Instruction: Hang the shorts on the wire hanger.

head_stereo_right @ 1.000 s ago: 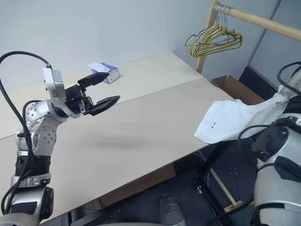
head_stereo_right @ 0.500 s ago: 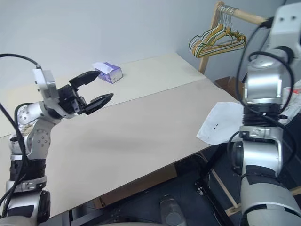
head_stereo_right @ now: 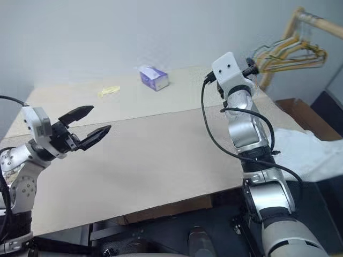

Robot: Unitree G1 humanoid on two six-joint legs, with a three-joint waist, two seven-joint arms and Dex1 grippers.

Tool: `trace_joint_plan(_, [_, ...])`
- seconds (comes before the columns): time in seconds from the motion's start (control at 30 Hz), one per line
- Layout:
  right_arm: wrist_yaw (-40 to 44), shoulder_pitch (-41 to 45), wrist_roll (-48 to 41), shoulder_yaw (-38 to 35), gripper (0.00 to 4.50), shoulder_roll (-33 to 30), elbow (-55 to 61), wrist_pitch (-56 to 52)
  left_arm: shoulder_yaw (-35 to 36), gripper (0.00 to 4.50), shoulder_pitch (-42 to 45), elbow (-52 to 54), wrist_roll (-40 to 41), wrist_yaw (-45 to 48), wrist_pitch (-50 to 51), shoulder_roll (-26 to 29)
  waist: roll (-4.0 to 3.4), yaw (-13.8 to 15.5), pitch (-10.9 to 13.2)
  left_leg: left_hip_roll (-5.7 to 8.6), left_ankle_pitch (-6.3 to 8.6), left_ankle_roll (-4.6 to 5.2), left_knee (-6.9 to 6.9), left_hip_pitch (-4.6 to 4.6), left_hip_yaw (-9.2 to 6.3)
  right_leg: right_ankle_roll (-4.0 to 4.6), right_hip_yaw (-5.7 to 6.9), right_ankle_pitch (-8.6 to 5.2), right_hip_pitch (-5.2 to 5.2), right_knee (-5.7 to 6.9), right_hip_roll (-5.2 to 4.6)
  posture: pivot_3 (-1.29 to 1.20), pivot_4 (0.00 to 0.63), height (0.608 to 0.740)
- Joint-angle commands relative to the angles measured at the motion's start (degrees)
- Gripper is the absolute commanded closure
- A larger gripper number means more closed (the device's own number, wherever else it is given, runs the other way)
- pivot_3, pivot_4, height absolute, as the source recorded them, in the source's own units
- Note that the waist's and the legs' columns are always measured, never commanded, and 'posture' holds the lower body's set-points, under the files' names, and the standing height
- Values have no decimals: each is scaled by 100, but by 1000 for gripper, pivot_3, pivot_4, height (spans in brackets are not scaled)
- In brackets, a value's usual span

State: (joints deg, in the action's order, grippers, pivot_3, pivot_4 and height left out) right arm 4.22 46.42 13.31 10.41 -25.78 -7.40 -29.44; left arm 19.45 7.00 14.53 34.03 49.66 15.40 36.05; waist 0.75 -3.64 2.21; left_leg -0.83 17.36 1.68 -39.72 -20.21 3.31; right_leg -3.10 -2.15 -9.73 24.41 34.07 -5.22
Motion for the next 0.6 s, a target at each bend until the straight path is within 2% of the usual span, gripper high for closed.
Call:
trace_joint_plan(0.03, [996,-407,-379,-72,34,-287,473,600,29,0,-250,358,-180,-230,-40,30,3,212,-2,-1,1,1,0,0,0,0,4,0,-2,0,0,180,0,740])
trace_joint_plan(0.23, [2059,-1012,-87,436,34,-828,364,1062,-246,0,-503,514,-444,-369,-101,2,7,649,-1,4,2,4,-5,-3,24,5,22,-2,-5,-11,-4,229,0,740])
trace_joint_plan(0.37, [2238,-1194,138,582,34,-931,294,1260,-365,0,-555,478,-619,-341,-240,12,8,760,-1,1,-8,-13,-4,2,30,21,32,-3,-5,-5,6,233,0,740])
trace_joint_plan(0.6, [2345,-1190,124,455,34,-784,390,1096,-517,0,-435,351,-790,-511,-169,-19,11,772,-3,-4,-14,-21,-6,3,23,27,37,-1,-11,-4,13,229,0,740])
